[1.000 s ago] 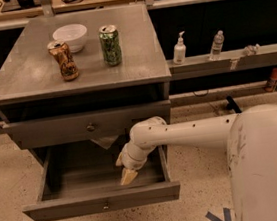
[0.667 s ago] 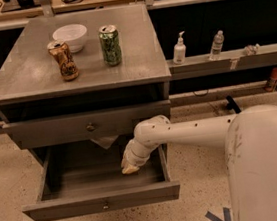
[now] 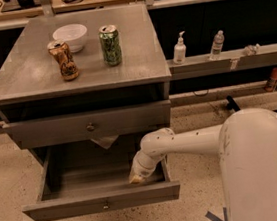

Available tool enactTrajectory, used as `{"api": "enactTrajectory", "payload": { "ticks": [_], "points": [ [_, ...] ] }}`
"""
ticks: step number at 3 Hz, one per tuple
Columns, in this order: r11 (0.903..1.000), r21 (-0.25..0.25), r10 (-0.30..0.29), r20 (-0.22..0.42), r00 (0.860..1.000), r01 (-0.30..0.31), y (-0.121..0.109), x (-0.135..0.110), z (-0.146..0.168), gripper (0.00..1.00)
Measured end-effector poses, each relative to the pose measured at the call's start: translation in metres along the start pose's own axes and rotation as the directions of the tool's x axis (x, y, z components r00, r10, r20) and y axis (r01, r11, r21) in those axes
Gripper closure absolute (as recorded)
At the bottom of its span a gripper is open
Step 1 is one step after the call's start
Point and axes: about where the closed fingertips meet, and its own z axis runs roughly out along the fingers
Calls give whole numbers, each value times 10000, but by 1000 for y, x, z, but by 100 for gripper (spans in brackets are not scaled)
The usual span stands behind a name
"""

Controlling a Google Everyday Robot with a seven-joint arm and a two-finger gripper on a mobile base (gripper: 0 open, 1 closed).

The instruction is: Open middle drawer

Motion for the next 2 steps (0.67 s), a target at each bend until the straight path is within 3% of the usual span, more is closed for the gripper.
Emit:
{"api": "enactTrajectory", "payload": {
  "ticks": [1, 2],
  "points": [
    [9986, -532, -46, 459, 9989, 70, 26, -6, 21, 100],
    [9984, -554, -58, 484, 9988, 84, 25, -6, 22, 100]
  ]
}}
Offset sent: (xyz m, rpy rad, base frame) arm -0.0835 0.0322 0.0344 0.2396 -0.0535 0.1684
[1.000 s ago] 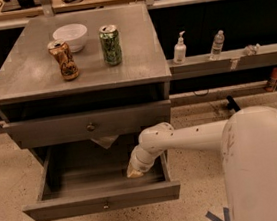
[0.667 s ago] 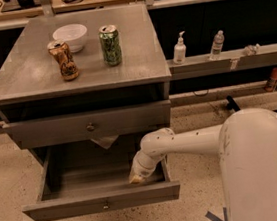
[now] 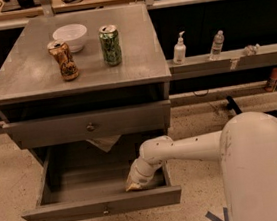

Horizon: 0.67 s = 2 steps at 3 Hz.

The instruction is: Open middle drawer

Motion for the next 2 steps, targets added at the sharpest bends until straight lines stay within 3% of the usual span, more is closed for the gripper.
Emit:
{"api": "enactTrajectory", "payload": {
  "ticks": [1, 2],
  "points": [
    [9986, -98, -512, 329, 9981, 515, 11, -8, -10, 100],
    [9843, -157, -1717, 1448, 9744, 1758, 42, -29, -44, 100]
  ]
}}
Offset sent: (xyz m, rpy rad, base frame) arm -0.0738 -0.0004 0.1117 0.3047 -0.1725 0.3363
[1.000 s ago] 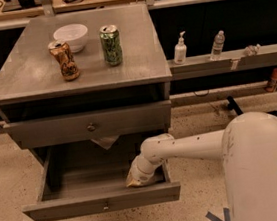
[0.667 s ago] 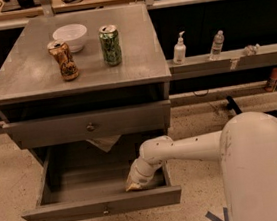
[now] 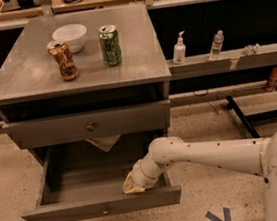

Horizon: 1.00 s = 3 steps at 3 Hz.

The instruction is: Open middle drawer

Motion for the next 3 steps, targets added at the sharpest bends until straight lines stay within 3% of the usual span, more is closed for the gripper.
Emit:
{"api": "enactTrajectory", "payload": {
  "ticks": [1, 2, 3],
  "points": [
    [9942, -335, -984, 972, 9904, 1020, 31, -18, -27, 100],
    [9899, -539, -1236, 1299, 9838, 1314, 42, -22, -35, 100],
    [9871, -260, -1542, 1057, 9824, 1578, 32, -20, -41, 100]
  ]
}}
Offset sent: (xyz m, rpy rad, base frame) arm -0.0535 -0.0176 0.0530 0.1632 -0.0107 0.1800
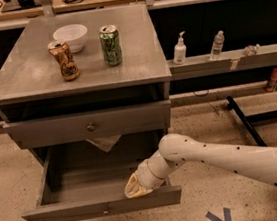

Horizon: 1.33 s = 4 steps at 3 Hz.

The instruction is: Open middle drawer

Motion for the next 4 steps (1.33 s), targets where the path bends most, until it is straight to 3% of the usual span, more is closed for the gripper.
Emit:
{"api": "enactTrajectory", "payload": {
  "ticks": [1, 2, 3, 4],
  "points": [
    [9983, 552, 229, -872, 9959, -181, -38, 27, 10, 100],
    [9968, 471, 694, -1170, 9907, -643, -57, 54, 38, 100],
    [9936, 95, 1133, -1115, 9873, -1129, -70, 75, 73, 100],
    [9893, -341, 1377, -968, 9857, -1415, -65, 78, 87, 100]
  ]
}}
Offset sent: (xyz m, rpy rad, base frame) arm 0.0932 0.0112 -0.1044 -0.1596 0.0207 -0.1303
